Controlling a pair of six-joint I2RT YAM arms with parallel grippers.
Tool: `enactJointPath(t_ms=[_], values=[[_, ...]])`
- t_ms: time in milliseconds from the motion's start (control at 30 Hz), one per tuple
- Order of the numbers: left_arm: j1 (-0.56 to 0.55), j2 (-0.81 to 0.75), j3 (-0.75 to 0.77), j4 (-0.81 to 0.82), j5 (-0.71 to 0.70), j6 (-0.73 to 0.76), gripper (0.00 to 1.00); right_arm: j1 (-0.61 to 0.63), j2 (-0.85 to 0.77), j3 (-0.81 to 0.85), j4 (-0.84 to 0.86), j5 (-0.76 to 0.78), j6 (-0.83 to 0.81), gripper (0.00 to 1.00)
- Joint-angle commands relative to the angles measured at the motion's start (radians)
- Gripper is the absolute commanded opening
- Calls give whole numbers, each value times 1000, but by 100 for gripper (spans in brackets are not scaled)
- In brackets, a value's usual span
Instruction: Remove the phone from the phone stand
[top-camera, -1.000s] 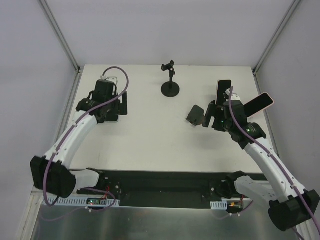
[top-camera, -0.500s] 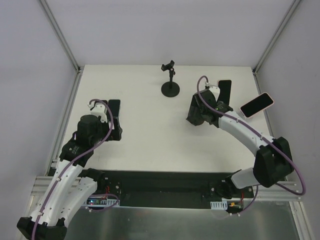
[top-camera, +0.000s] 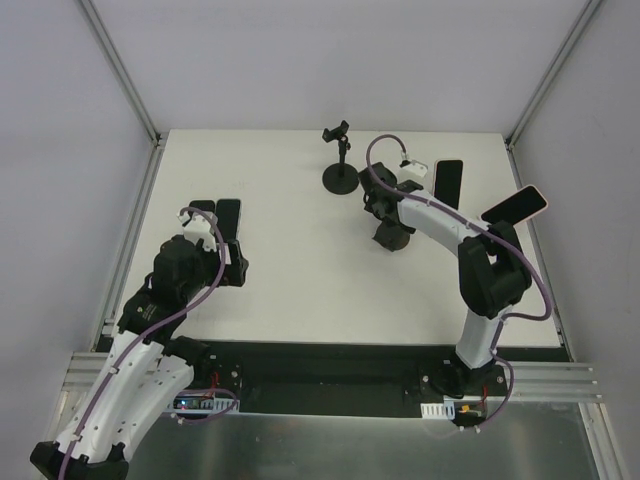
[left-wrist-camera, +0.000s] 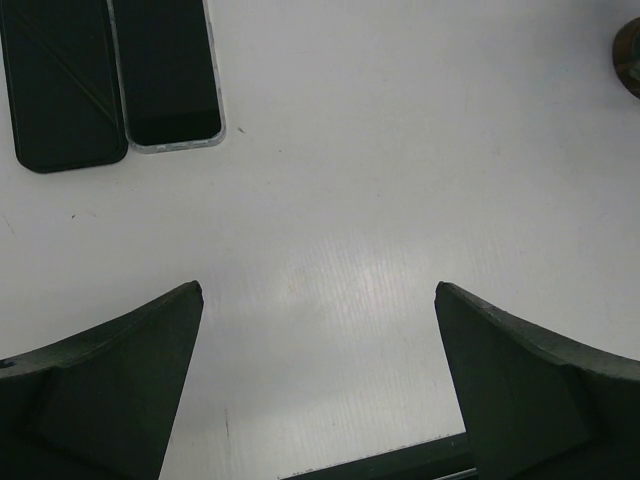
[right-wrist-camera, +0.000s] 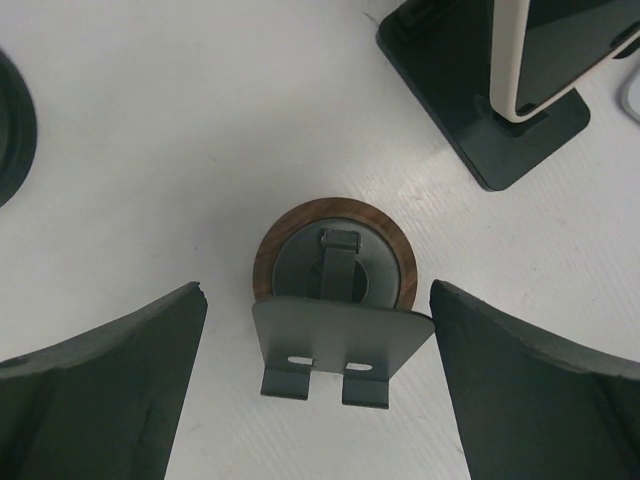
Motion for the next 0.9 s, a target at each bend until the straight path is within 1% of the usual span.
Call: enactJointPath(t_ms=[0, 33, 133, 200, 233, 267, 300, 333, 367, 400, 433, 467, 500, 533, 600, 633, 700, 733, 800, 867], values=[[-21, -25, -6, 46, -32, 1, 99, 6, 86, 118, -161, 108, 150, 96], [-26, -26, -7, 47, -31, 1, 99, 6, 98, 129, -181, 119, 185, 97], [-34, -32, -9, 50, -35, 1, 99, 6, 126, 143, -231, 125, 223, 99], [-43, -32, -9, 50, -40, 4, 99, 9, 124, 138, -227, 125, 221, 93], [-46, -32, -10, 52, -40, 4, 99, 10, 123, 137, -222, 128, 211, 87], [-51, -32, -10, 52, -40, 4, 99, 12, 121, 140, -215, 128, 198, 84], [-51, -31, -10, 52, -40, 4, 99, 15, 114, 140, -183, 126, 155, 80], [-52, -29, -10, 52, -40, 5, 99, 14, 109, 137, -157, 117, 124, 74], [-51, -29, -10, 53, -40, 5, 99, 14, 108, 137, -123, 111, 78, 69], [-52, -28, -10, 53, -43, 7, 99, 15, 105, 140, -54, 110, -9, 65], [-52, -23, -10, 53, -44, 8, 99, 12, 106, 141, -13, 104, -69, 54], [-51, -18, -9, 53, -48, 10, 99, 10, 108, 143, 29, 96, -124, 50], [-51, -14, -9, 53, -55, 11, 99, 1, 112, 146, 117, 81, -178, 46], [-49, -3, -7, 53, -58, 13, 99, -8, 118, 150, 159, 26, -285, 40], [-46, 9, -6, 52, -69, 22, 99, -45, 138, 167, 271, -39, -374, 36], [-45, 18, -4, 52, -81, 24, 99, -57, 149, 176, 296, -94, -440, 31], [-43, 20, -4, 50, -94, 25, 99, -97, 189, 227, 356, -146, -509, 26], [-41, 11, -9, 50, -103, 27, 99, -109, 203, 247, 368, -188, -572, 25], [-40, -1, -12, 52, -107, 31, 99, -141, 253, 322, 387, -228, -635, 24], [-41, -20, -18, 55, -117, 37, 99, -161, 288, 379, 391, -329, -704, 24]])
